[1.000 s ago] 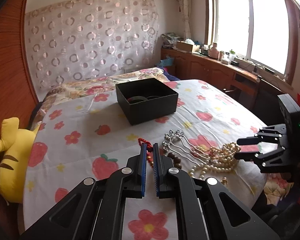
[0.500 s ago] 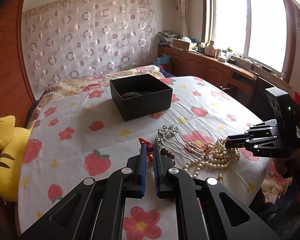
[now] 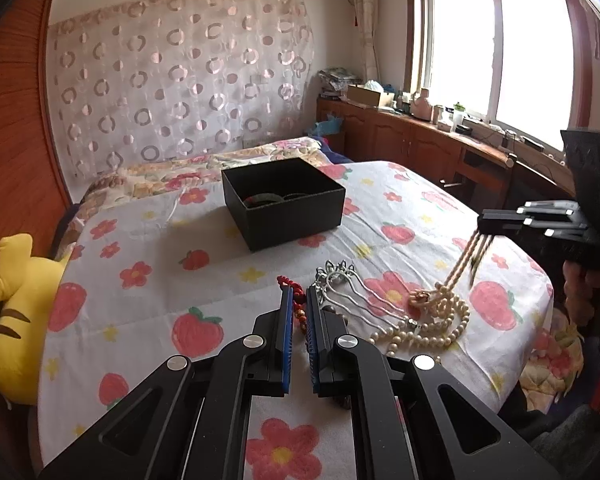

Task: Organize jewelry
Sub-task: 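Carry the red bracelet and pearl necklace into the black box and release both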

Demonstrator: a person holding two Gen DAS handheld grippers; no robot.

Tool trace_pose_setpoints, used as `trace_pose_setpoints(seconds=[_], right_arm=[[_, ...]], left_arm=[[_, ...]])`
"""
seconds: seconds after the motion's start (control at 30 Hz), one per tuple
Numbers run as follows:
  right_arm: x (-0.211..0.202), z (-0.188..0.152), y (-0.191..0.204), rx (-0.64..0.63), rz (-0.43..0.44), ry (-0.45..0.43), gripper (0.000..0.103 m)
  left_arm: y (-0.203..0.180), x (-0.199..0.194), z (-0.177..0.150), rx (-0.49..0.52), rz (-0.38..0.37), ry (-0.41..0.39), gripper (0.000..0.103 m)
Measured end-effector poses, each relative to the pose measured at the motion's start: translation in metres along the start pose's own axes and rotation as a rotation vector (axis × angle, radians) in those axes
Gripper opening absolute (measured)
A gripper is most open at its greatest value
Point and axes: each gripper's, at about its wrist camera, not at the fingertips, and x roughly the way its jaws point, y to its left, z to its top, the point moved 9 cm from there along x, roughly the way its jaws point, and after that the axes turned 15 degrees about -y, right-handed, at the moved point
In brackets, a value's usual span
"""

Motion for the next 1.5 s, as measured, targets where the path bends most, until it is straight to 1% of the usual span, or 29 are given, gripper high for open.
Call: trace_pose_setpoints(seconds=[0.23,0.47,0.67,0.8,0.93,1.1,1.33,1.5], right_arm=[[-0.019,0.052,0.007,-0.065,-0.008,-0.09,0.01],[-0.029,0.1,0.007,-0.117,-0.024,-0.164,0.01],[-0.013,0.125,-0.001,-0.128,-0.031,-0.18,0.01],[0.005,0.138,-0.002,-0.135,-0.03,-0.183,0.01],[0.025,0.148,-0.001,-0.14,-0.026,-0.179,0.01],[0.046,0.157,-0.001,-0.138,-0.025,-0.172,0.01],[0.083,0.163,-0.004,-0.121,-0.025,-0.144,0.01],[0.111,0.161,-0.007,-0.128,-0.034,-0.107,0.01]], left_arm=[[0.0,-0.003,0.016,0.001,-0.001,-0.032,0.006],[-0.003,-0.001,0.045,0.012,-0.009,-0.082,0.006],[-0.001,0.013,0.081,0.021,-0.006,-0.134,0.006],[0.006,0.029,0.096,0.02,0.003,-0.143,0.006],[0.014,0.049,0.103,0.026,0.015,-0.136,0.006],[0.026,0.079,0.102,0.033,0.033,-0.107,0.006],[0.038,0.115,0.088,0.013,0.039,-0.05,0.006],[0.047,0.136,0.075,-0.029,0.036,-0.003,0.006]])
